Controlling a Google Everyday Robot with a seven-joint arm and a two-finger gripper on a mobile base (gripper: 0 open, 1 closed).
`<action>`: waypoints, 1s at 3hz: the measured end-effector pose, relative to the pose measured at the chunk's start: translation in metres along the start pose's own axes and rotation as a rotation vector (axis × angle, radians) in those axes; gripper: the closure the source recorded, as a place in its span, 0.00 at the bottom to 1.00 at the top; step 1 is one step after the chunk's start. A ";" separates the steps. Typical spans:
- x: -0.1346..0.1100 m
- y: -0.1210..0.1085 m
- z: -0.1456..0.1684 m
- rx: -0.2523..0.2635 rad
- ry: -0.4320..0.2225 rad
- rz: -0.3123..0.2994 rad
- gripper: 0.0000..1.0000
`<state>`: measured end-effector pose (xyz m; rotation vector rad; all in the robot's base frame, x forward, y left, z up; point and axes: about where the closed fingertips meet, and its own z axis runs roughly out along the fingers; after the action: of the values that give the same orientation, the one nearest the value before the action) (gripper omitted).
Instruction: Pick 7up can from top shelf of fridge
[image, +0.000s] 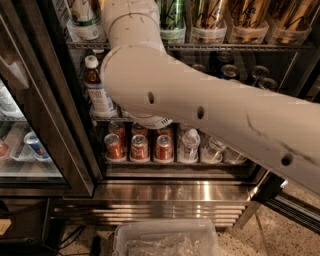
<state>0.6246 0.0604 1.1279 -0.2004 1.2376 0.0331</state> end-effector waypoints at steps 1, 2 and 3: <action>0.000 -0.005 -0.024 0.013 0.053 0.007 1.00; 0.005 -0.017 -0.048 0.041 0.112 0.016 1.00; 0.014 -0.034 -0.065 0.041 0.183 0.029 1.00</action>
Offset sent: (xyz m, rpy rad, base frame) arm -0.0587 -0.0476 -0.0406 0.0299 0.1964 -0.0883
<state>0.5726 0.0151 1.0985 -0.1525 1.4227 0.0151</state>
